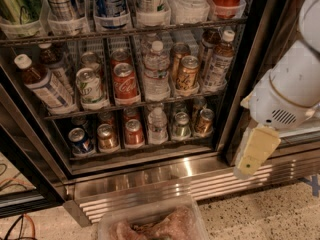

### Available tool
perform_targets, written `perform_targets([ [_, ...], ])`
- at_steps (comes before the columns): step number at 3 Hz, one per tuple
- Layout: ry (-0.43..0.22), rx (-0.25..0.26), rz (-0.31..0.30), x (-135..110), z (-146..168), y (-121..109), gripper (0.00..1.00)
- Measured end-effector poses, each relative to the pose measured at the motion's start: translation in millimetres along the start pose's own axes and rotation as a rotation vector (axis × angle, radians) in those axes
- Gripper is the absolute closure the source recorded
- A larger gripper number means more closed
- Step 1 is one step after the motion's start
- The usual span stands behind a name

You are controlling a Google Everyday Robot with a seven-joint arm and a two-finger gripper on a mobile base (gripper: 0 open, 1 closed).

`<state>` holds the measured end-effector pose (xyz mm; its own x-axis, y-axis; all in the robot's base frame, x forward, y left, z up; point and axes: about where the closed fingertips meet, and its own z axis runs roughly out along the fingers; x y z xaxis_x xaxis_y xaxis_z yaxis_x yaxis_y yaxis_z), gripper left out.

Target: Pick coke can from bottom shelf of fridge

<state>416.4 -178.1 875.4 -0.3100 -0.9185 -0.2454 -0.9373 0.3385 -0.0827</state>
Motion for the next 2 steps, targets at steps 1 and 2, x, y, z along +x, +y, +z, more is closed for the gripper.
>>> perform_targets([
  [1,-0.026,-0.102,-0.002,-3.4,22.6,12.6,0.00],
  [2,-0.030,-0.109,0.000,-4.1,23.8,13.5,0.00],
])
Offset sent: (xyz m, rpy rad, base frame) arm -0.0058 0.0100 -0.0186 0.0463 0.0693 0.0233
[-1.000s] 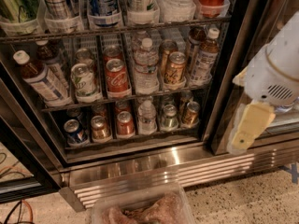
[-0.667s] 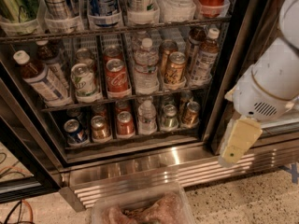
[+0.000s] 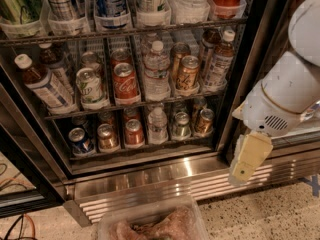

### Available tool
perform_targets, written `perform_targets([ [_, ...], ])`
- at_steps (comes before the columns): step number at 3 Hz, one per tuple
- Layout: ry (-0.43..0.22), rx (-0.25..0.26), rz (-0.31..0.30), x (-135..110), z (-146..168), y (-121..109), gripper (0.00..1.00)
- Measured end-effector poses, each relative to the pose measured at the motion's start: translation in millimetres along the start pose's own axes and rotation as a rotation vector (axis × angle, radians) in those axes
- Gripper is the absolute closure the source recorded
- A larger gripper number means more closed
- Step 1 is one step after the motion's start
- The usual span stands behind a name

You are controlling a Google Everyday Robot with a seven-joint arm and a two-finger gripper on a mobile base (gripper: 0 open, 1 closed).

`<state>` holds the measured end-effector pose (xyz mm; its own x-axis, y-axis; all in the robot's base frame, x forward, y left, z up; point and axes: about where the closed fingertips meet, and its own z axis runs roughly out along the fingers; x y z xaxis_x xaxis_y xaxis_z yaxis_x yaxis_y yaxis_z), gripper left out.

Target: Pick coke can from bottom shelf of fridge

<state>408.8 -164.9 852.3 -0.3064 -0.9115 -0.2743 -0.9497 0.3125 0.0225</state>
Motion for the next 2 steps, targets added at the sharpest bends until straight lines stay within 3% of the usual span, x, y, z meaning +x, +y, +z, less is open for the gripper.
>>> perform_targets([
  [1,-0.042,0.010,0.037,-1.0,12.4,10.3,0.00],
  [2,-0.125,-0.010,0.163,-10.0,51.9,33.0,0.00],
])
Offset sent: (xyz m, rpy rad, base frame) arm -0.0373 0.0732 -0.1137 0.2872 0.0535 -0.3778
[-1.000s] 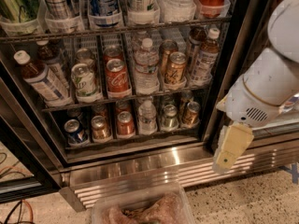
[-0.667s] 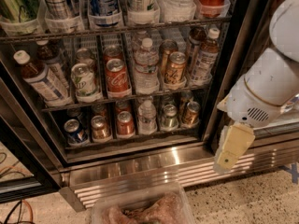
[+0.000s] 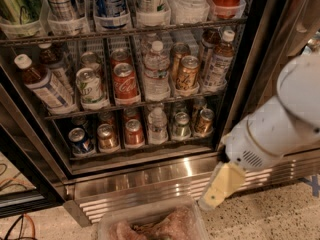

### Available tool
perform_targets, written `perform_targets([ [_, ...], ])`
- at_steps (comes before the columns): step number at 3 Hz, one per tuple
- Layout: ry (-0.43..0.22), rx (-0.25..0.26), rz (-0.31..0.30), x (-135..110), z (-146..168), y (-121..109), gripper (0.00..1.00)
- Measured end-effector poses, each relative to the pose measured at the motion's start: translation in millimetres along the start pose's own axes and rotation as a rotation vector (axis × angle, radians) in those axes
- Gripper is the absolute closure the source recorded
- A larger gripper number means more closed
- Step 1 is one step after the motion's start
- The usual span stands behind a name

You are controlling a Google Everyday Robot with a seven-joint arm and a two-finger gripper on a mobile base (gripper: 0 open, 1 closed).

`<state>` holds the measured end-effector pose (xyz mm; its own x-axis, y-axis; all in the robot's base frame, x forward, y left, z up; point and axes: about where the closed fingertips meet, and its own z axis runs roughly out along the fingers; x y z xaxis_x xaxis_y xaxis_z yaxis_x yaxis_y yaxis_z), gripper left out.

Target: Pick coke can from bottom shelf of fridge

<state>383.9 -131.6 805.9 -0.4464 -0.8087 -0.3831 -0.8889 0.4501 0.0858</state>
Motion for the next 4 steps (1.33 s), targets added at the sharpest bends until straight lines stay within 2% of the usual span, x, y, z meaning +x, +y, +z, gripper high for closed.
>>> perform_targets([
  [1,-0.060,-0.008,0.125,0.4,46.1,9.2,0.00],
  [2,-0.078,-0.059,0.188,-0.4,83.9,18.6,0.00],
  [3,-0.080,-0.062,0.184,-0.3,83.6,20.3,0.00],
  [4,-0.107,-0.062,0.248,-4.7,108.4,24.7,0.00],
])
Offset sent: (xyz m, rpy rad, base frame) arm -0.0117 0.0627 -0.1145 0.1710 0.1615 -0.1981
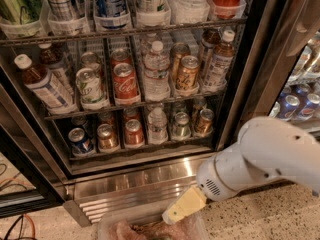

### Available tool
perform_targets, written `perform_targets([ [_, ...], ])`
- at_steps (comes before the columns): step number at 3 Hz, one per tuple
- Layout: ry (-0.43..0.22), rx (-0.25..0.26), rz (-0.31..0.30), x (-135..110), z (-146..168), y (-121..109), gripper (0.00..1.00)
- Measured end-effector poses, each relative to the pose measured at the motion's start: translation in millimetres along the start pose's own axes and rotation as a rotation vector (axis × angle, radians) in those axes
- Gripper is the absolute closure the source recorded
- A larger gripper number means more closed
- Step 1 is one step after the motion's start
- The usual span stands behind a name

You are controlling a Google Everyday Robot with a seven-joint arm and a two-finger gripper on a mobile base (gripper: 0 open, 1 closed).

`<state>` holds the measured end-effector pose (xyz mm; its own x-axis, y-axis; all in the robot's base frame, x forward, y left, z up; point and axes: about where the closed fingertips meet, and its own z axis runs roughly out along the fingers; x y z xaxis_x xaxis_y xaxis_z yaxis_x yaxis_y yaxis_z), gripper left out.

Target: Pick coke can from bottom shelf of fridge

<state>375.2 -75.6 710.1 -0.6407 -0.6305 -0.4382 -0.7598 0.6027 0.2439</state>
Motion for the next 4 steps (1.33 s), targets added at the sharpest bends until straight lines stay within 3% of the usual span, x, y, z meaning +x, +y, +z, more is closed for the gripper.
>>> perform_targets([
  [2,-0.056,0.034,0.221,-15.3,79.2,-12.0,0.00],
  [3,-0.038,0.051,0.301,-21.6,101.5,-20.9,0.00],
  [4,-0.037,0.049,0.325,-24.6,102.2,-18.2,0.00],
])
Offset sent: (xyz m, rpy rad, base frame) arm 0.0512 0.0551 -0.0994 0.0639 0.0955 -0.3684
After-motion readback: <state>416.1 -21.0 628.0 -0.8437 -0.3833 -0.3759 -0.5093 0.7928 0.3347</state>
